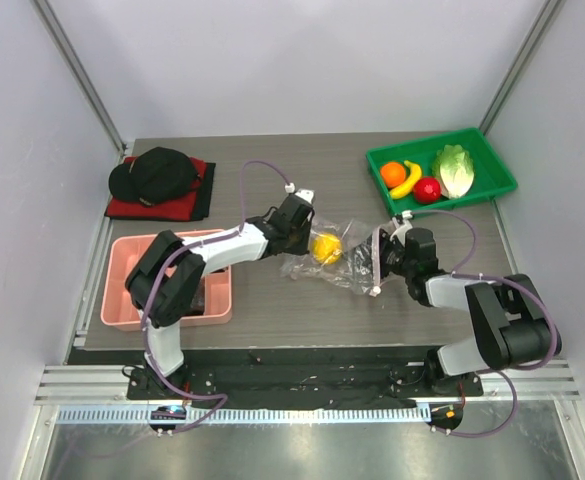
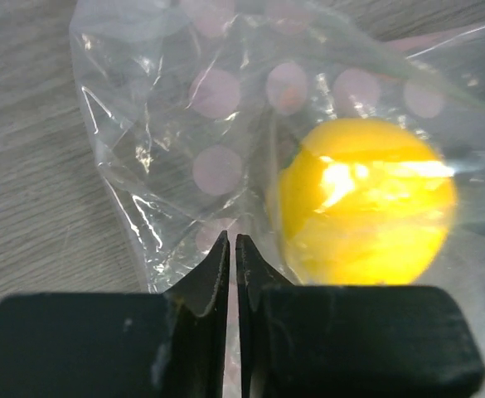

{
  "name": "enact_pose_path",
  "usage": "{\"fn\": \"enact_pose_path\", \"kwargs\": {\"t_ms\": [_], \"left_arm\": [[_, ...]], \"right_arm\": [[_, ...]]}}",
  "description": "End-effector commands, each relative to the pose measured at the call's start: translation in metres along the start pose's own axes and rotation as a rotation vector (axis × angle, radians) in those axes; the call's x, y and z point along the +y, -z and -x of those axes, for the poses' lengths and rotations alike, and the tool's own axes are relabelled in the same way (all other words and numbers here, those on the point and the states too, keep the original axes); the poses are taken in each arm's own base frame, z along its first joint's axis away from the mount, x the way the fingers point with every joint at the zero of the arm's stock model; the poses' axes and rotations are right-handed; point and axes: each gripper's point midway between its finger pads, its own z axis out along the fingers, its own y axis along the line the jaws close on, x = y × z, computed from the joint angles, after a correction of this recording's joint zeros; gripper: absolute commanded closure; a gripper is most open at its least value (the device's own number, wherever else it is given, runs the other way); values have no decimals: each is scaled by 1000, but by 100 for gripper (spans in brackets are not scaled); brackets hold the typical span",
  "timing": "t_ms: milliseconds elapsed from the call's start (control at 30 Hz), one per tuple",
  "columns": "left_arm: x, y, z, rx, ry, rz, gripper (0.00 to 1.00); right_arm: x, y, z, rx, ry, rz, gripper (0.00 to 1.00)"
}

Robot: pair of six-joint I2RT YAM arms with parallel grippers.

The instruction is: Open the zip-top bag and remove the fake food

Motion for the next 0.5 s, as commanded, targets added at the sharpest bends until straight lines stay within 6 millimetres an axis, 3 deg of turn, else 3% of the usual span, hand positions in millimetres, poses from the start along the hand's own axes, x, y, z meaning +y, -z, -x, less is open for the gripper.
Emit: {"fn": "enact_pose_path", "kwargs": {"t_ms": [0,233,400,467], "left_arm": [[-17,13,43,-127,35,-56,93],[-28,-15,37,-90,41,-104,90],[-36,-22,38,-108,33,-148,89],[-30,-20,39,-120,36,-120,89]], "right_arm": [[25,-13,23,-57,71,99,33],[29,-27,22,-51,105,121,23],[21,-37,27,-83,118,86,20],[17,-38,31,-107,128,72,17]]}}
